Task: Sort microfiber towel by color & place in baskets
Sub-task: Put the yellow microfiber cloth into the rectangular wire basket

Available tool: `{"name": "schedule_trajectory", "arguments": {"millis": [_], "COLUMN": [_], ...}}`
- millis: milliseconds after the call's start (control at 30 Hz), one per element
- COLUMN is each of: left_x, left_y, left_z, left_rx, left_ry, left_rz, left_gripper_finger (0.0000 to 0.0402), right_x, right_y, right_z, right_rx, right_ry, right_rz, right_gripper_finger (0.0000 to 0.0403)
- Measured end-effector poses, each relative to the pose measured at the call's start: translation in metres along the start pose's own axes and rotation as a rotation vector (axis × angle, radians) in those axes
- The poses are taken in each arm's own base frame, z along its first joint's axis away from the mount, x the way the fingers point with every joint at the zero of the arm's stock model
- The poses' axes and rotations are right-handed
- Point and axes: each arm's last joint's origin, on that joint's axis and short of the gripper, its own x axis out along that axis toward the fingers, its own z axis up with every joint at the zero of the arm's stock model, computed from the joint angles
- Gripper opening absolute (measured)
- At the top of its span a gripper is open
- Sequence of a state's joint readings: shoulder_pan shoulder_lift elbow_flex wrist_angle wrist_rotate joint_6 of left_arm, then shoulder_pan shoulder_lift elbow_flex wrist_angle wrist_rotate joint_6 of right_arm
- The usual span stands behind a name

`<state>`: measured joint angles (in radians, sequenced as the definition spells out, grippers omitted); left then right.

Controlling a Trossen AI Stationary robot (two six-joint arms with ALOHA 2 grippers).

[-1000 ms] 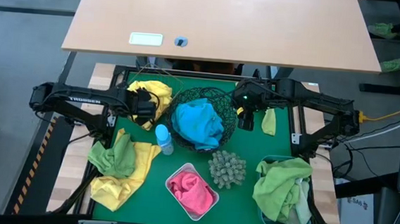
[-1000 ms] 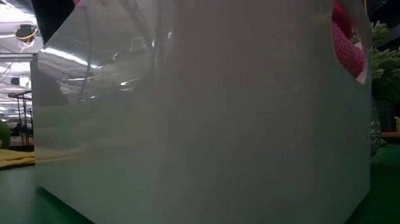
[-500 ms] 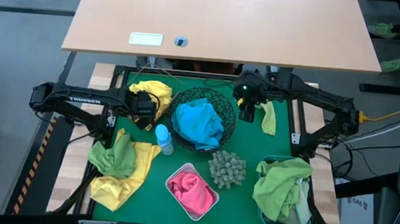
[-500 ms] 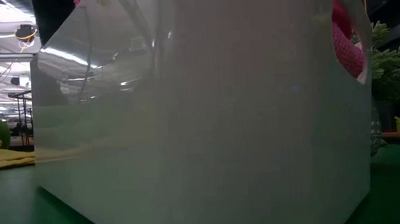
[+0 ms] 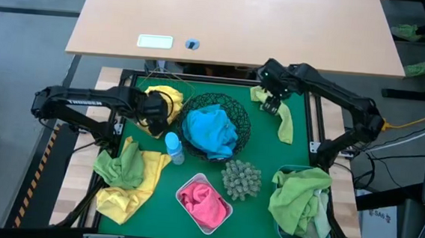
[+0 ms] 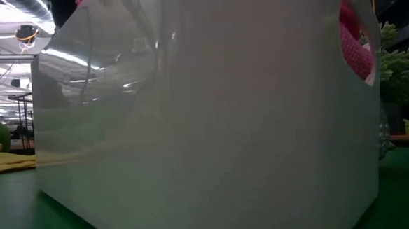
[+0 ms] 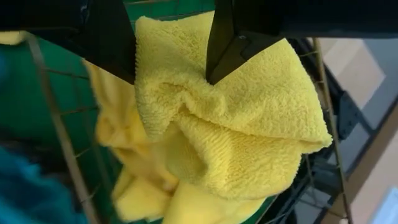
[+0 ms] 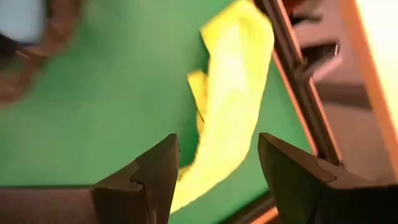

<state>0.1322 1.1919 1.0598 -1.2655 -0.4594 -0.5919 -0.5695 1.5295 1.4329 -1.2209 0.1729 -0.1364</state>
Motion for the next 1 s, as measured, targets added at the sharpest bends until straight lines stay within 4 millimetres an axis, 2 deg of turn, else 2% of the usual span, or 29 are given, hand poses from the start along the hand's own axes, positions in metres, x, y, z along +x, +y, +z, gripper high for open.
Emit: {"name": "schedule_trajectory", "arguments": {"millis": [233,500,667,833,1000], "left_x": [-0.012,-0.012,-0.013,-0.015,-0.020], "left_y": [0.000,-0.001,0.001,0.006,0.014], "left_z": [0.006,0.004,0.001,0.001,0.001], "left_rx": [-0.020,-0.010,-0.003,-0.025,-0.124], "left_ry": [0.003,0.065,0.083,0.061,0.042], "left_rz": [-0.087,-0.152,-0.140,-0.134,-0.188], "left_gripper_finger": [0.0174,0.0174,0.0174,0.0174,0.0174], "right_x": [0.038,0.074,0.083,0.084,0.084], "right_y": [-0.015,-0.012,-0.009,-0.009,-0.009], "right_z": [-0.024,-0.042,-0.046,-0.046,-0.045], "right_rx": [0.061,0.074,0.072,0.073,0.073], "right_ry": [0.152,0.210,0.212,0.204,0.203], "right_rz": [0.005,0.012,0.013,0.011,0.011], "right_gripper_finger": [0.0220,0.0220,0.0220,0.0220,0.0220]}}
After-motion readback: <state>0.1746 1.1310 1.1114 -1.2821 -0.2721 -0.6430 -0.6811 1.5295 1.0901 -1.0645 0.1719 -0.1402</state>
